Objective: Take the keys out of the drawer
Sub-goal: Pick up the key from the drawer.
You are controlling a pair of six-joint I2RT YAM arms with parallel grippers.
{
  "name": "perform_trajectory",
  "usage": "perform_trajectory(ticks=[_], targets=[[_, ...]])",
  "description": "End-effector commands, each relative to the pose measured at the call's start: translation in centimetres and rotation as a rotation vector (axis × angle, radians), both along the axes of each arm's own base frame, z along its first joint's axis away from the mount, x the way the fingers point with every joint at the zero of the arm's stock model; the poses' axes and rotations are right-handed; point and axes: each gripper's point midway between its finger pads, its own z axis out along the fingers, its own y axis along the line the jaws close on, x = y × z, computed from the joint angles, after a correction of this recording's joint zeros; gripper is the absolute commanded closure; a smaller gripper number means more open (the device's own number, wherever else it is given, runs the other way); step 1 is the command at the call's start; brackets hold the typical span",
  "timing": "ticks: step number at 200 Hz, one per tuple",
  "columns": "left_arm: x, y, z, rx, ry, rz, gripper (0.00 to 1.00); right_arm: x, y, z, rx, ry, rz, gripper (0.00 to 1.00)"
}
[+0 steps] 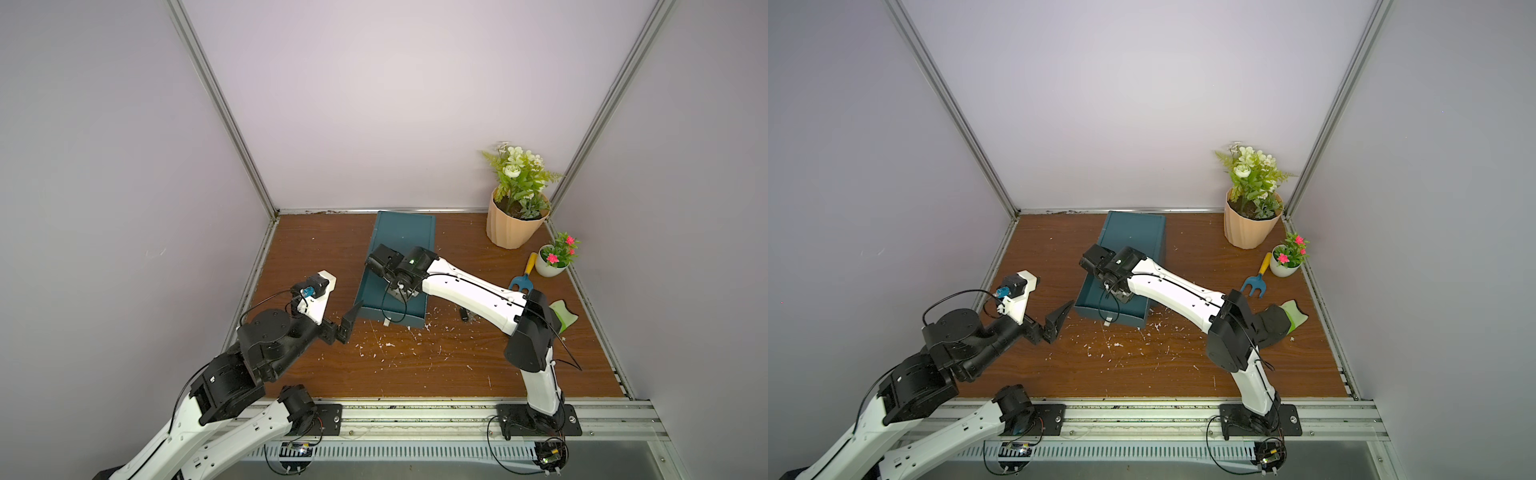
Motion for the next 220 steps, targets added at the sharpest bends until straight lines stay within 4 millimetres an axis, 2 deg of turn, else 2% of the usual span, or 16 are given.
perform_trajectory(ticks=[1,16,56,113,141,172,220], targets=[[0.1,0.1,1.4,-0.033,-0.022,0.013,0.01,-0.3,-1.3,1.1,0.015,-0.017,-0.032,0.91],[0.1,0.1,1.3,-0.032,-0.02,0.014,0.01,-0.6,-0.6,0.3,0.041,0.021,-0.016,0.91],[0.1,0.3,1.3,-0.039,-0.015,0.022,0.01,-2.3,2.7,-0.9,0.141,0.121,0.071,0.91],[0.0,0.4,1.3,-0.04,-0.016,0.022,0.01,-2.9,7.6,-1.3,0.23,0.192,0.161,0.9],[0.0,0.5,1.2,-0.037,-0.017,0.023,0.01,-1.8,8.6,0.5,0.265,0.142,0.156,0.9],[0.0,0.4,1.2,-0.039,-0.018,0.022,0.01,-0.9,8.5,2.7,0.282,0.083,0.145,0.89],[0.2,0.1,1.2,-0.029,-0.016,0.013,0.01,-0.7,8.3,6.2,0.35,0.046,0.142,0.77]])
